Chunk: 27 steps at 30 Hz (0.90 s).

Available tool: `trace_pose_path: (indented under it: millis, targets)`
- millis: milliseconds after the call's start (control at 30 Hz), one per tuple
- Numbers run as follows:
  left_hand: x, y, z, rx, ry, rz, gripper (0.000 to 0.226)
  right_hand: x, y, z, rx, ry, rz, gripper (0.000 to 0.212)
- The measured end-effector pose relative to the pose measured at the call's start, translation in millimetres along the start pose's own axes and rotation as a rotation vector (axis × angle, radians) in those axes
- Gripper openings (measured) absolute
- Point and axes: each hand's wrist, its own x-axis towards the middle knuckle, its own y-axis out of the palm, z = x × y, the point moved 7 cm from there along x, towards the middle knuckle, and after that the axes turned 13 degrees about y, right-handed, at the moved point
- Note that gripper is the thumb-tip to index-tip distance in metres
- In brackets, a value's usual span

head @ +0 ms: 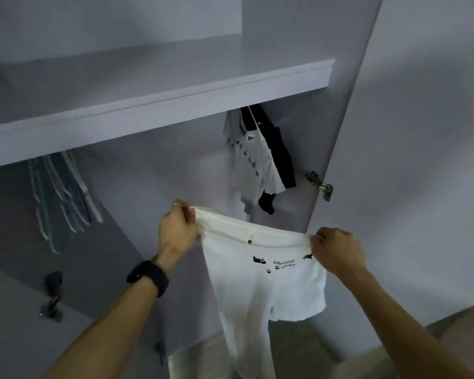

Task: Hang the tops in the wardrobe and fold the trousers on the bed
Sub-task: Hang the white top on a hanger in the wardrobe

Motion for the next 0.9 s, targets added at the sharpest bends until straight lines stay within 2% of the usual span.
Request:
trace_pose_path:
  millis: [133,200,233,300,333,533,633,700,800,833,900]
  targets:
    - [-32,4,21,0.375,-0.032,0.179,0.01,30,-8,33,0.119,-0.142,0.072,0.03]
    - [-49,0,26,0.477,-0.044,0.263,0.013,38,-2,46,0.158,-0.24,0.158,0.035]
    - [-58,-3,27,0.494,-0.051,0.297,0.023,41,2,51,0.182,-0.29,0.216,0.035]
    - [-76,-7,27,0.457,-0.071,0.368,0.04,45,9,59,0.193,-0.371,0.309,0.031]
    - [-85,-10,28,0.413,-0.097,0.392,0.042,47,13,64,0.187,-0.412,0.342,0.029]
    - [-127,-23,53,0.143,-0.463,0.415,0.017,45,23,99,0.225,-0.589,0.47,0.009]
    - [-148,-33,58,0.204,-0.506,0.49,0.04,40,22,120,0.361,-0.56,0.616,0.015]
    - [-152,-45,56,0.394,-0.429,0.454,0.028,35,26,128,0.365,-0.536,0.797,0.009]
    - [-155,-72,58,0.448,-0.389,0.279,0.047,16,32,129,0.369,-0.512,1.105,0.015]
    - [-157,-81,58,0.423,-0.378,0.201,0.046,12,32,128,0.351,-0.52,1.134,0.015]
    - [-162,-99,56,0.382,-0.329,0.076,0.037,8,30,130,0.299,-0.561,1.08,0.013]
